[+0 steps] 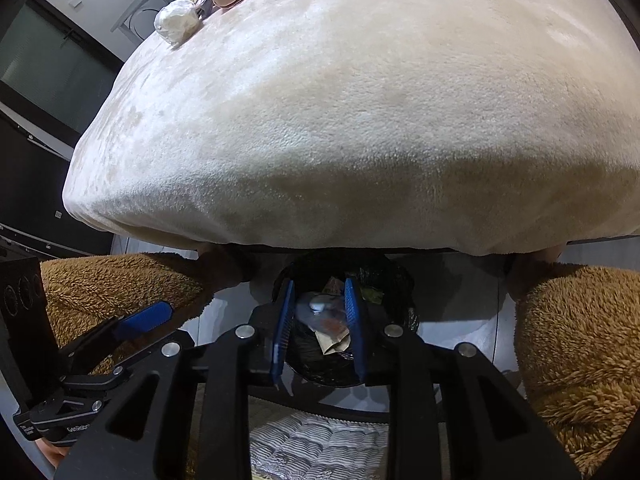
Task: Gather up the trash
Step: 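Open both tools to drop the cup and wrapper into the bin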
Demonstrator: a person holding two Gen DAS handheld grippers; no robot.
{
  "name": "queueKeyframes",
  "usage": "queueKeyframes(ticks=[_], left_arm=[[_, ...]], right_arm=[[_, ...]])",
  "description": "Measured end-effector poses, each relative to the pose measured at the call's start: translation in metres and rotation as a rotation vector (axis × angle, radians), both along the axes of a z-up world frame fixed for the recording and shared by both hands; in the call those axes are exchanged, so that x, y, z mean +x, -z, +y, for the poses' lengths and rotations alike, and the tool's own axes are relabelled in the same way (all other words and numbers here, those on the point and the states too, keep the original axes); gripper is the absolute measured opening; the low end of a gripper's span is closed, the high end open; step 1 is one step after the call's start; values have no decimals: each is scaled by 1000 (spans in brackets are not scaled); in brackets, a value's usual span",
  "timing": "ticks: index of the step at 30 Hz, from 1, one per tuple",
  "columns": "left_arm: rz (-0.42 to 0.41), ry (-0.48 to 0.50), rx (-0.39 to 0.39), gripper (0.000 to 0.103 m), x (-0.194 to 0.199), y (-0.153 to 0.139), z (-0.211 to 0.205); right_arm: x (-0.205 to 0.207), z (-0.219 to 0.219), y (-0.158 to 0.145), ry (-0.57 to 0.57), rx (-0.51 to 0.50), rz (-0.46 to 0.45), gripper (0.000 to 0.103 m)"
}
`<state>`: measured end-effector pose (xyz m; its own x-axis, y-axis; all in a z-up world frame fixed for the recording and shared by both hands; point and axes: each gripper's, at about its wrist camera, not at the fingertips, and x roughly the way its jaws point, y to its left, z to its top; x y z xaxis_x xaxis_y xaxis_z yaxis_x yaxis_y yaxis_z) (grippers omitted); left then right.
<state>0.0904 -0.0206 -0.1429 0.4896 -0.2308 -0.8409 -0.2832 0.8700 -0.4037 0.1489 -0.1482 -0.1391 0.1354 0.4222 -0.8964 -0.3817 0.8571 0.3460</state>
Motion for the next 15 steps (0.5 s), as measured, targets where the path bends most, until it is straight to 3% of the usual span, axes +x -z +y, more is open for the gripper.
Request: queueKeyframes(ticks=[7,15], left_arm=[[-17,-10,-4,70,-2,-4,2],[-117,-18,6,70,-11,-24,7]], right_arm=[[-2,1,-3,1,2,-12,28],[-6,-11,-25,1,88,-88,28]])
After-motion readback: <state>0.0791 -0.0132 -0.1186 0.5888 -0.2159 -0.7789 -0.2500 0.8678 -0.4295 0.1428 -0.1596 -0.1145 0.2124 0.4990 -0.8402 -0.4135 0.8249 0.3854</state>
